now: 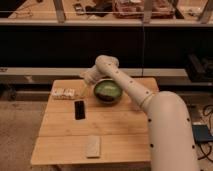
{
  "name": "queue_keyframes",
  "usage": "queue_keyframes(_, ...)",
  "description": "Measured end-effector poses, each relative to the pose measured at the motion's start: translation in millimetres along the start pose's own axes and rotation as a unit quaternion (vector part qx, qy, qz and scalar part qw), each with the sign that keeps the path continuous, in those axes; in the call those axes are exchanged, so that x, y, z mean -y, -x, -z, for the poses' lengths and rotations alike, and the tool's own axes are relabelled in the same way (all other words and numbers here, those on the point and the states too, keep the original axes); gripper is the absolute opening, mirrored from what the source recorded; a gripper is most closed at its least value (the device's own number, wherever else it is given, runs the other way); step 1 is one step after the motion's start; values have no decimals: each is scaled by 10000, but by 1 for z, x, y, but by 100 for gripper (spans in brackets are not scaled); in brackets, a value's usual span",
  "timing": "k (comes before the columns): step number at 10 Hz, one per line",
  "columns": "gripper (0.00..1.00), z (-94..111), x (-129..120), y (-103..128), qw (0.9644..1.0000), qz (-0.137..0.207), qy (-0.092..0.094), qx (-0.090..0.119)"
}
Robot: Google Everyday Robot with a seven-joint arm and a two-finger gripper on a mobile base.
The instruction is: Place the bottle in the ceramic bowl
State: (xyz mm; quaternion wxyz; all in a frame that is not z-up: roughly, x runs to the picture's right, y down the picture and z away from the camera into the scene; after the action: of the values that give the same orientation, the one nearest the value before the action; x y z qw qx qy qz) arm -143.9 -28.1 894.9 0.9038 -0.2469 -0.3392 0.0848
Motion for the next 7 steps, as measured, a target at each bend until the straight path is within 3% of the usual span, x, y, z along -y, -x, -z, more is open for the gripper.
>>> queue_keyframes(7,80,-18,-9,-11,9991,-383,59,176)
